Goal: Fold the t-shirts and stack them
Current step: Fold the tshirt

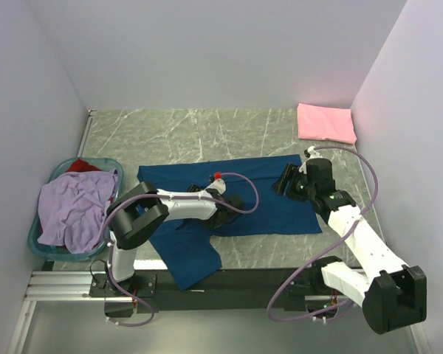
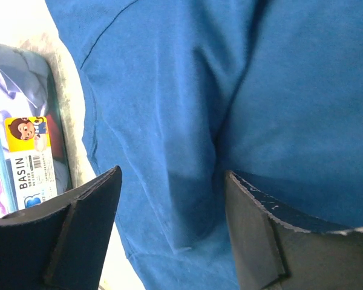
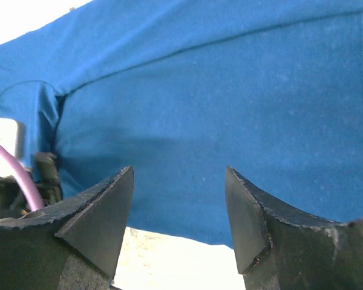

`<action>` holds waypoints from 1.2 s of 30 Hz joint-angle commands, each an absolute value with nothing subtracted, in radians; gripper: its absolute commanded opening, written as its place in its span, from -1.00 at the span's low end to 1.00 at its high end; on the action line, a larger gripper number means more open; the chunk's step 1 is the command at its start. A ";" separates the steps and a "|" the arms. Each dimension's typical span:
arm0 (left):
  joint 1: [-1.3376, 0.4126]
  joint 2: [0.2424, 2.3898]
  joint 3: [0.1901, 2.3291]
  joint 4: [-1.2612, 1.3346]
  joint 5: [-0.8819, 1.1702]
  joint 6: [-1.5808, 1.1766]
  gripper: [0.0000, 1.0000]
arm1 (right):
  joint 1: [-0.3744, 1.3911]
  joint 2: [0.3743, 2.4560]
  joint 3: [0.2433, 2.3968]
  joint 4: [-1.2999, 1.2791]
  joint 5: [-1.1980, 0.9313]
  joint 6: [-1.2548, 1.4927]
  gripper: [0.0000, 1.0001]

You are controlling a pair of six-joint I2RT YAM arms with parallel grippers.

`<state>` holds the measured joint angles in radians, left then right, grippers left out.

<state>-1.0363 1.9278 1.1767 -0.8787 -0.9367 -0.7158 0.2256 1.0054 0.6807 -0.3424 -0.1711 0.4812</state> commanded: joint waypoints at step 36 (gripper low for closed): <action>-0.448 1.711 1.313 -0.690 -0.563 -0.509 0.76 | 0.221 1.100 0.666 -0.275 -0.291 0.445 0.29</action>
<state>-0.4397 1.7798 1.2720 -0.6693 -0.6258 -0.4442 0.2245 1.1099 0.6670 -0.3050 -0.2749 0.4683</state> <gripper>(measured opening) 0.877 0.648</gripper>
